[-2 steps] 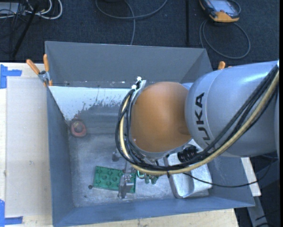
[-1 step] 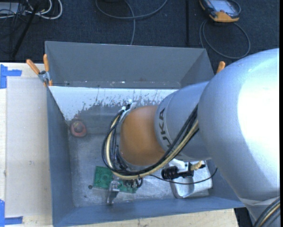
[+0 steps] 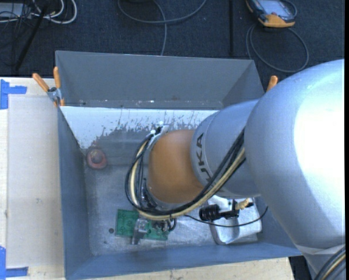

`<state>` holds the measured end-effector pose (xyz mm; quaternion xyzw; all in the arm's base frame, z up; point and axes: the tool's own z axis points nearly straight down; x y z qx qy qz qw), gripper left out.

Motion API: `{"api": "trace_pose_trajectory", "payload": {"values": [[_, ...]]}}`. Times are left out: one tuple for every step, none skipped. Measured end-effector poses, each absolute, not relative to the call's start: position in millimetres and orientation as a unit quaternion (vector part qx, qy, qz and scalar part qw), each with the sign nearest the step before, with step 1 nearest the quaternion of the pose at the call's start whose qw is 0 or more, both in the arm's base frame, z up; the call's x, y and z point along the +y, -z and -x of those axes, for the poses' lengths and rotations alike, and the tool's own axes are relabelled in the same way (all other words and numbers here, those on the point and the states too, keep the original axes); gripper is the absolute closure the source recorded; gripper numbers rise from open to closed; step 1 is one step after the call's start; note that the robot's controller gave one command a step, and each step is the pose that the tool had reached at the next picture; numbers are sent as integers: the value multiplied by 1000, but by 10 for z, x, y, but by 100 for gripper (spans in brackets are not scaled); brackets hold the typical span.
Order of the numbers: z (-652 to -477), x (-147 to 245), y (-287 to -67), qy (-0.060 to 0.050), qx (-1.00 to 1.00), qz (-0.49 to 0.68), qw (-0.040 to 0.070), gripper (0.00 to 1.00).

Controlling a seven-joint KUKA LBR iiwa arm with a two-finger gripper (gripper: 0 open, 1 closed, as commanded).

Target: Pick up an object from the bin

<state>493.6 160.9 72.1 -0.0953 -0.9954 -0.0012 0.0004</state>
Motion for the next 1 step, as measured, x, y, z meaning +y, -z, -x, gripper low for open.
{"api": "trace_pose_trajectory", "payload": {"values": [[-4963,1758,-2463,2,-996,94,-3,100]]}}
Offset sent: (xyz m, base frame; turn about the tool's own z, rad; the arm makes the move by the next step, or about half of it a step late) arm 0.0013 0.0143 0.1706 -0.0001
